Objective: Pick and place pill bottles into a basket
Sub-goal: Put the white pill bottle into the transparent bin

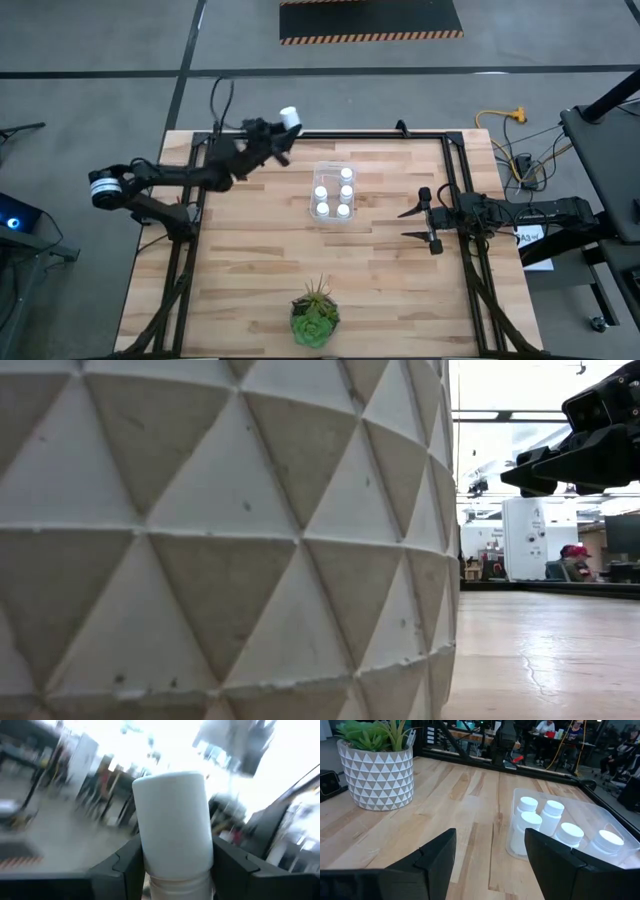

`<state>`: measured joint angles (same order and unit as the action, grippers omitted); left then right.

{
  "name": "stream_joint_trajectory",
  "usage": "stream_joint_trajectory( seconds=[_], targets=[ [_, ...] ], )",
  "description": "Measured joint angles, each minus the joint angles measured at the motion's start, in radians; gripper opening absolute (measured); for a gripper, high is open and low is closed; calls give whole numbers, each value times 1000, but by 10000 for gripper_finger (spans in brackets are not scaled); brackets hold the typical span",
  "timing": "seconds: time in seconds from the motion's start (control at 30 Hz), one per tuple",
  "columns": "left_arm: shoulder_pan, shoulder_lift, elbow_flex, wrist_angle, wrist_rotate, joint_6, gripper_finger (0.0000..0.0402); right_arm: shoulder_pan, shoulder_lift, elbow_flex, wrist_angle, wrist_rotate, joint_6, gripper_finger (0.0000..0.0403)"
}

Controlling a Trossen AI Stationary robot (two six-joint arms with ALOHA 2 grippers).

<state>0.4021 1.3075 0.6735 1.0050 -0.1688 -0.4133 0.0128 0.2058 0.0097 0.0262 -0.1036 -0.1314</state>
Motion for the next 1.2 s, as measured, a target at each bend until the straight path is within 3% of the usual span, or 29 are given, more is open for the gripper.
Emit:
stream_joint_trajectory(
  seconds=[0.2,0.77,1.2],
  targets=[
    [-48,101,-175,570,1,58,161,0,0,0,0,0,0,226],
    [-219,181,6,566,109,289,161,0,6,0,1,0,0,226],
    [-231,184,217,566,202,344,161,0,6,0,84,0,-7,226]
  ],
)
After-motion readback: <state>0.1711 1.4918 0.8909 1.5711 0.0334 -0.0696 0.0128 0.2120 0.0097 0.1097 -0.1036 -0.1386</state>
